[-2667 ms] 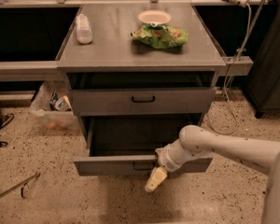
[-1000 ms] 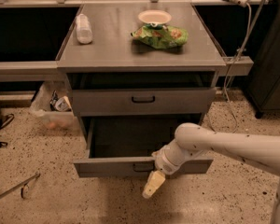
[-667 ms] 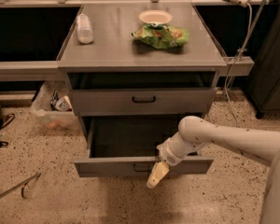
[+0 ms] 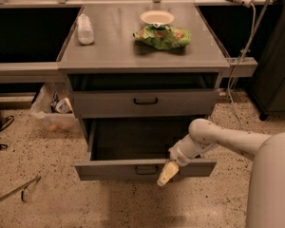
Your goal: Open middle drawer
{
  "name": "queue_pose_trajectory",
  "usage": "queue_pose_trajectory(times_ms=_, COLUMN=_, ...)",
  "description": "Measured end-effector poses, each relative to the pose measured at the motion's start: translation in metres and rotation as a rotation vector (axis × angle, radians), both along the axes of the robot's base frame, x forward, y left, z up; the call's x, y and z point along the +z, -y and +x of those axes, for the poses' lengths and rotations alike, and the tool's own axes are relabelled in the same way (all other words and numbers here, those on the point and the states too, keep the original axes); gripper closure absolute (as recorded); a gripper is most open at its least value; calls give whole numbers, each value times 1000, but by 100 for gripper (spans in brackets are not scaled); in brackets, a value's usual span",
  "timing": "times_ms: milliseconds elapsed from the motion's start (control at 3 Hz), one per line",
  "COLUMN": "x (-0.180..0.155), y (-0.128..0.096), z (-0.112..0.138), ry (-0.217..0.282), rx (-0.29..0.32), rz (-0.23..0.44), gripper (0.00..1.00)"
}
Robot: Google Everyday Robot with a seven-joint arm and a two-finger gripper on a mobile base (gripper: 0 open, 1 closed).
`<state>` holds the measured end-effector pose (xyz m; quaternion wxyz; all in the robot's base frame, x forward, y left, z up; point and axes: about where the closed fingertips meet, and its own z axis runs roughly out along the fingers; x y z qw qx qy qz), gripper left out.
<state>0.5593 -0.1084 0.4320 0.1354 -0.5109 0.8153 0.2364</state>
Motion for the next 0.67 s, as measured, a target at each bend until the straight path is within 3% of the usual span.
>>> queue_pose_trajectory(times_ms=333, x=-13, y=0, z=-16, ry=-45, rx=-2, rz=28, gripper=0)
queue_pose_trajectory(times_ms=667, x=-9, y=0, z=-16, ry=-45, rx=-2, rz=28, gripper=0)
